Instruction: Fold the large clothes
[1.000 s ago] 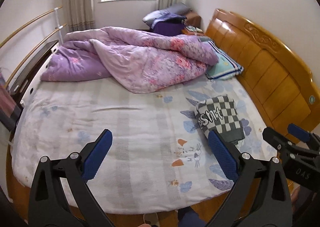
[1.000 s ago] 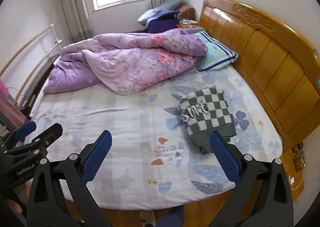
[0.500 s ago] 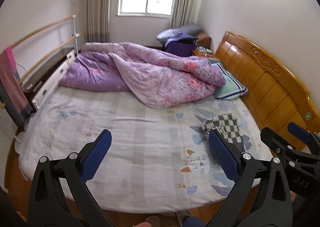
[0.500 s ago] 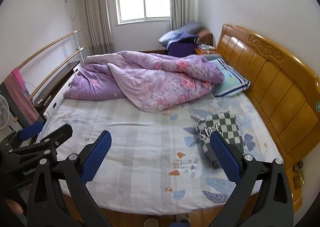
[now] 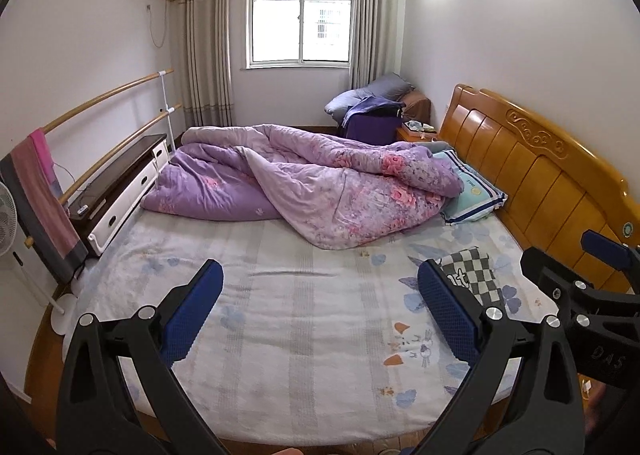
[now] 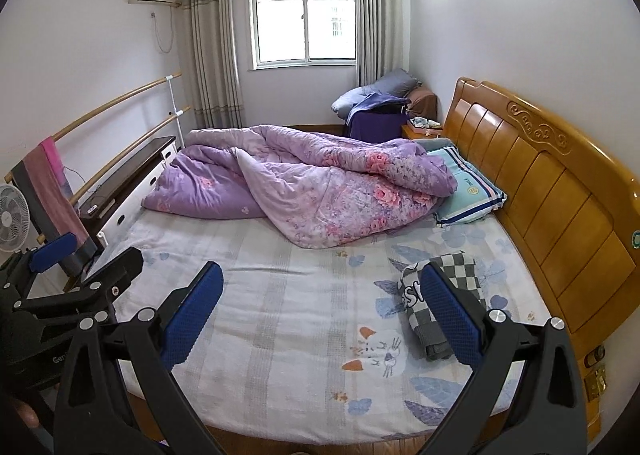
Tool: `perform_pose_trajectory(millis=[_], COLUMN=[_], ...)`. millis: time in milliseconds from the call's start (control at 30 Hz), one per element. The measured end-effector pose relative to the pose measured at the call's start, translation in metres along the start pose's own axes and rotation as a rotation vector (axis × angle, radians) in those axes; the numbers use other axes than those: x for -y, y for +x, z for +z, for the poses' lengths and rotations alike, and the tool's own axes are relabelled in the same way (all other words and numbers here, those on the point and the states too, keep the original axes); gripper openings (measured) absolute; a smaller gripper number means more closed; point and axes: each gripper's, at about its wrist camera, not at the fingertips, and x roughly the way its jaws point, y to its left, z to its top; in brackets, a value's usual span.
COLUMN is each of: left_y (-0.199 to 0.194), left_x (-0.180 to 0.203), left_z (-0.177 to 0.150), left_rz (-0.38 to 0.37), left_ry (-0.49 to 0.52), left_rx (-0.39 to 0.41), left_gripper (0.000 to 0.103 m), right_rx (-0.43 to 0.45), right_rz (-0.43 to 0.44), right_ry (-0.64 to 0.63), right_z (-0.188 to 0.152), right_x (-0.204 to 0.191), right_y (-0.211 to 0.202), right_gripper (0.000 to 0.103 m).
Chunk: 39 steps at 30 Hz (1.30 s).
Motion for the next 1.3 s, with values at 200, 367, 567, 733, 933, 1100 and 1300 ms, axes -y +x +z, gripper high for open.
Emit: perform_pose_trajectory(millis=[200, 367, 567, 733, 933, 1100, 1300], left_y=[0.001, 0.004, 0.010, 0.012, 0.014, 0.016, 0.019], left_x=[0.002, 0.002, 0.005, 0.007, 0.007, 0.006, 0.006], left_z=[0.004, 0.004, 0.007, 0.008, 0.008, 0.010, 0.009], left_rz=[-0.009, -0.009, -0.017, -0.011, -0.008, -0.007, 0.005], left_ry=[-0.001, 0.000, 0.005, 0.008, 0.010, 0.009, 0.017], left_rx=[0.005, 0.006, 0.006, 0.014, 0.014, 0.015, 0.022], left_gripper=[0.098, 0.098, 0.098, 0.098, 0.098, 0.098, 0.098], right_rx=[0.011, 0.009, 0.013, 0.016, 0.015, 0.015, 0.013], right_rz=[-0.018, -0.023, -0.029, -0.032, -0.031, -0.033, -0.035], right_ry=[-0.014, -0.005, -0.006, -0.001, 0.000, 0.002, 0.001], right_z=[0.001, 0.001, 0.000, -0.001, -0.001, -0.002, -0.001], right_x=[-0.001, -0.001, 0.001, 0.001, 0.000, 0.000, 0.001], right_y=[-0.004, -0.002, -0.001, -0.001, 0.000, -0.001, 0.000], right_gripper=[0.095, 0.095, 0.095, 0.095, 0.095, 0.095, 0.095])
